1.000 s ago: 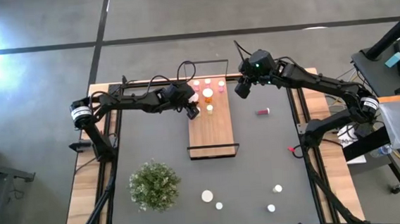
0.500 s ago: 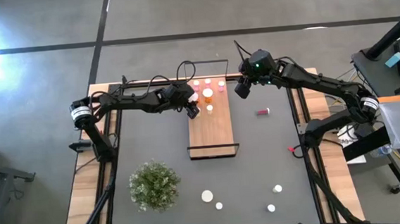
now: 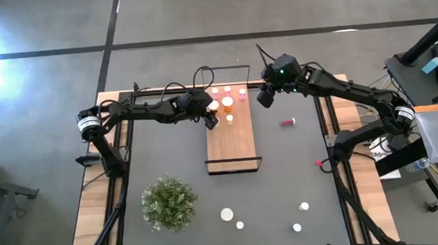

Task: Pick and place medicine bottles onto shelf by color
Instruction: Put the top orange pill bottle on the shelf aligned with the other orange pill bottle, then put the top right blue pill bottle on the shelf

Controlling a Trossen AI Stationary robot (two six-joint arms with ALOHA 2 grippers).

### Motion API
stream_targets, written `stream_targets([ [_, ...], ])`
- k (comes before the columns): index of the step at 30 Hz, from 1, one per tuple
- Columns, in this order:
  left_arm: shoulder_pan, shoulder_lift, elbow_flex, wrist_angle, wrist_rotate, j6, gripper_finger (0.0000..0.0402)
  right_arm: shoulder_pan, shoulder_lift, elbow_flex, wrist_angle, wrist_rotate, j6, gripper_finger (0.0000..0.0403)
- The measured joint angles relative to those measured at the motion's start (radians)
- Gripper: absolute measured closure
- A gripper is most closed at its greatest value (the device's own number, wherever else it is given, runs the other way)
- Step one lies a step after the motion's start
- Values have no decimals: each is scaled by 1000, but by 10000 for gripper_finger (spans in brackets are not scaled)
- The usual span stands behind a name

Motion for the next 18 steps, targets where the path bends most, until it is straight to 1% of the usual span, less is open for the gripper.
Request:
stream_targets([
  [6,0,-16,1,-13,-7,0,182,0,0,0,0,0,0,232],
  [11,2,-68,0,-58,-7,4,182,0,0,0,0,0,0,232],
  [18,-12,-164,0,-187,-6,0,182,0,0,0,0,0,0,232],
])
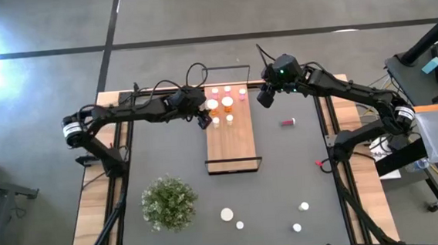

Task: Pick and place medicine bottles onto shelf by color
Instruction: Put the top right blue pill bottle on the shelf

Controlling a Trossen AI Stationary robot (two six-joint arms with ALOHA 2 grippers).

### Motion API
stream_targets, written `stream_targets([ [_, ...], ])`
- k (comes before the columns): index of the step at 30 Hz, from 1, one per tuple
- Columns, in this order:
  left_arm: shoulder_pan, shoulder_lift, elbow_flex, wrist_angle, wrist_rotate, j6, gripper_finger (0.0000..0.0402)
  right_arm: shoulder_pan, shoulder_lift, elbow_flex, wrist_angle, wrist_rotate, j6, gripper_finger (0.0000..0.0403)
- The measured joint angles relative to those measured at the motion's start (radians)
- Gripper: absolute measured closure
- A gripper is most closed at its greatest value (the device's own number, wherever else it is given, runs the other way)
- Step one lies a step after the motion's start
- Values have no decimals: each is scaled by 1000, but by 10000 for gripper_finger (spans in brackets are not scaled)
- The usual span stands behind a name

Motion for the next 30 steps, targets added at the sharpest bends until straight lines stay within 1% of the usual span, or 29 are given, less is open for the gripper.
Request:
stream_targets([
  [3,-16,-45,-1,-65,0,-32,182,0,0,0,0,0,0,232],
  [8,-54,-116,-2,-218,-4,-161,182,0,0,0,0,0,0,232],
  [12,-102,-176,-6,-347,-43,-214,182,0,0,0,0,0,0,232],
  [14,-132,-212,-20,-377,-61,-238,182,0,0,0,0,0,0,232],
  [17,-179,-284,-80,-366,-88,-270,182,0,0,0,0,0,0,232],
  [22,-273,-403,-208,-301,-114,-368,182,0,0,0,0,0,0,232],
  [26,-375,-478,-305,-202,-191,-393,182,0,0,0,0,0,0,232],
  [30,-494,-515,-371,-88,-302,-386,182,0,0,0,0,0,0,232],
])
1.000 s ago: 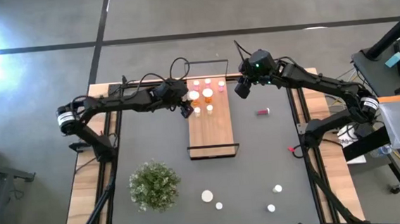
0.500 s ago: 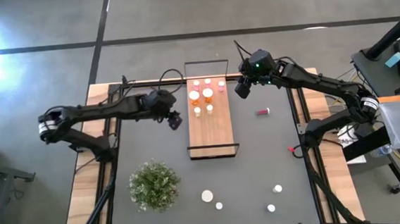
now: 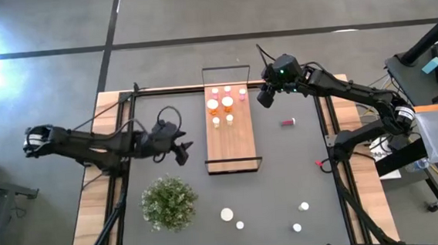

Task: Pick and place medicine bottles onto shelf by color
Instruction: Put the top right blue pill bottle on the shelf

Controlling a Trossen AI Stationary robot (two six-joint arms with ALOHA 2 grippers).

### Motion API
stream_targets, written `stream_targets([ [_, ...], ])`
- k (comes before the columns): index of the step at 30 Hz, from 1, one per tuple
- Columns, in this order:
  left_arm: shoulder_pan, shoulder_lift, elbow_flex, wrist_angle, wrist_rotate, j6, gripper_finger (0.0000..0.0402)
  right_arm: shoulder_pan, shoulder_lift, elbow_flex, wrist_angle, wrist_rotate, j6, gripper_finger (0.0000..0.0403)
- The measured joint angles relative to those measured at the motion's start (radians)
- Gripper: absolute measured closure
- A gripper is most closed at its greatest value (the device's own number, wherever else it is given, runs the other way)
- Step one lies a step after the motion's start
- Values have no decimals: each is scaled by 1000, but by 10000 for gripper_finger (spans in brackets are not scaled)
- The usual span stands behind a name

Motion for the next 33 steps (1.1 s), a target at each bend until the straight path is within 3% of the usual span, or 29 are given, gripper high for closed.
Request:
stream_targets([
  [8,-228,0,0,74,-280,139,182,0,0,0,0,0,0,232],
  [11,-291,0,3,179,-347,244,182,0,0,0,0,0,0,232],
  [16,-359,22,1,411,-304,430,182,0,0,0,0,0,0,232],
  [22,-377,177,10,650,-188,572,182,0,0,0,0,0,0,232],
  [28,-377,347,71,771,-156,604,182,0,0,0,0,0,0,232],
  [33,-381,453,164,780,-79,597,182,0,0,0,0,0,0,232],
])
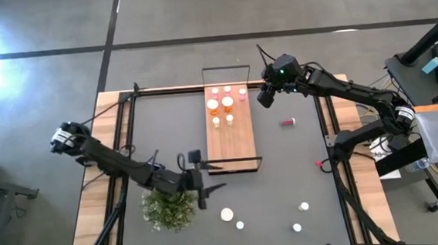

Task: Pick and place medicine bottles onto shelf by color
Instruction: Put the top right blue pill bottle on the shelf

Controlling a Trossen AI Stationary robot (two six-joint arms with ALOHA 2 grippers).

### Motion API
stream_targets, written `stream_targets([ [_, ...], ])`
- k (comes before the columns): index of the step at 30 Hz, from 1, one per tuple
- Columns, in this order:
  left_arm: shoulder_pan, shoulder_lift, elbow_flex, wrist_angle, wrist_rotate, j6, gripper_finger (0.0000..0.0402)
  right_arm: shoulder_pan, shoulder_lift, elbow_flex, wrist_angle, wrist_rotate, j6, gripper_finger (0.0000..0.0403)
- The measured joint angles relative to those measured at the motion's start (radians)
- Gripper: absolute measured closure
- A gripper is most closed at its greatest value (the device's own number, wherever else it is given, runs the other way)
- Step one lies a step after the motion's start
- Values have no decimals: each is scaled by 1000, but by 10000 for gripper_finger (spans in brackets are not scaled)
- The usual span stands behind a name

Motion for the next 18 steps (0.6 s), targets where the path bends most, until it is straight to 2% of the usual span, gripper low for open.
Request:
stream_targets([
  [8,-31,106,113,-19,17,-2,182,0,0,0,0,0,0,232],
  [18,-79,142,142,-21,49,-55,182,0,0,0,0,0,0,232],
])
